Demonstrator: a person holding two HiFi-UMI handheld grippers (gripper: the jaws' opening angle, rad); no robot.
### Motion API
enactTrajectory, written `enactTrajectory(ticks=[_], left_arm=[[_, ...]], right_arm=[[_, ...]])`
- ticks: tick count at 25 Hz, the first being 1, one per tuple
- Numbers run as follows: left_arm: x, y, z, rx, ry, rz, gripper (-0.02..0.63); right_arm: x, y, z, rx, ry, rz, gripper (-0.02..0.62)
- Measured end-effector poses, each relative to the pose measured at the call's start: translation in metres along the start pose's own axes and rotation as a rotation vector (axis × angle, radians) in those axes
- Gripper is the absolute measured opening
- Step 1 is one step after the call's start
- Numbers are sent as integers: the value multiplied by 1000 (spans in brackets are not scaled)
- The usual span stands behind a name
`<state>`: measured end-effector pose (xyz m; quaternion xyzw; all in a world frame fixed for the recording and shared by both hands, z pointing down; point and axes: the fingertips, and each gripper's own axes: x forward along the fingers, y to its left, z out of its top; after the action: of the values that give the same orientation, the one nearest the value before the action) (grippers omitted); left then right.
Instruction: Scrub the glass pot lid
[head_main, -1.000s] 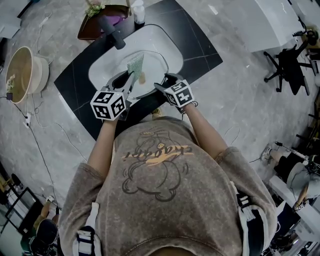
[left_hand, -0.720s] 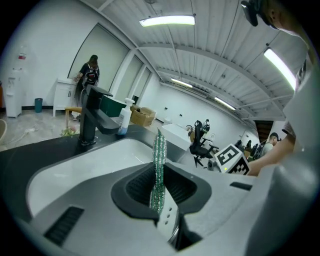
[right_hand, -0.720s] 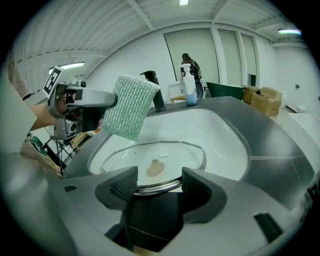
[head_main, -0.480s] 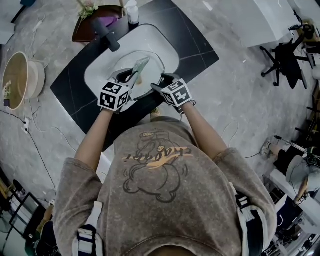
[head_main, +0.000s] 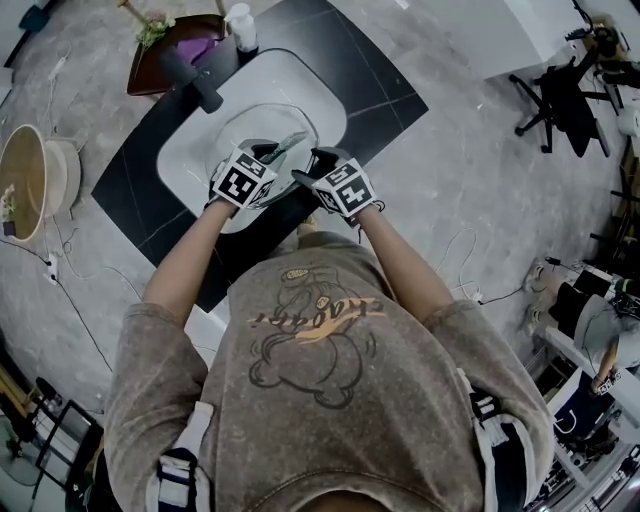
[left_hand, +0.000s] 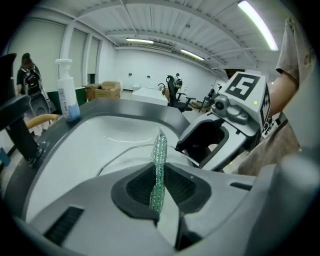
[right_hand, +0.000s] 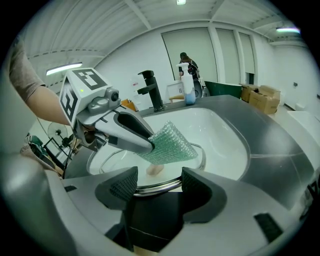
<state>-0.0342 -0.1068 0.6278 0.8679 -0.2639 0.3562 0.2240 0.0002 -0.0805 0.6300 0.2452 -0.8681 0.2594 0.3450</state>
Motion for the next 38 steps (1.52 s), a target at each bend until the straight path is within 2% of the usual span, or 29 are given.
enactTrajectory(ticks=[7,13,17,21,26,32,38], left_arm=[[23,-13,-4,37,69,-76,60],[39,-14,-10,-8,114,-107,58],[53,-13,-12,-3,156,-113,55],[67,-1,-6,-24,160,-93,54],[76,39,1,14,146,10,52],[85,52,-22,-74,209,-13,52],[84,77,-43,-99,238,41,52]], right_arm=[[2,-2,-1,-3,17,-6,288],[1,0,-1,-1,28,-4,288],[2,0,-1,-4,37,0,288],[0,-1,-1,4,42,4,287],[0,-2,0,50,28,12,287],[0,-2,0,39,28,8,287],[-2,-2,1,53,21,14,287]])
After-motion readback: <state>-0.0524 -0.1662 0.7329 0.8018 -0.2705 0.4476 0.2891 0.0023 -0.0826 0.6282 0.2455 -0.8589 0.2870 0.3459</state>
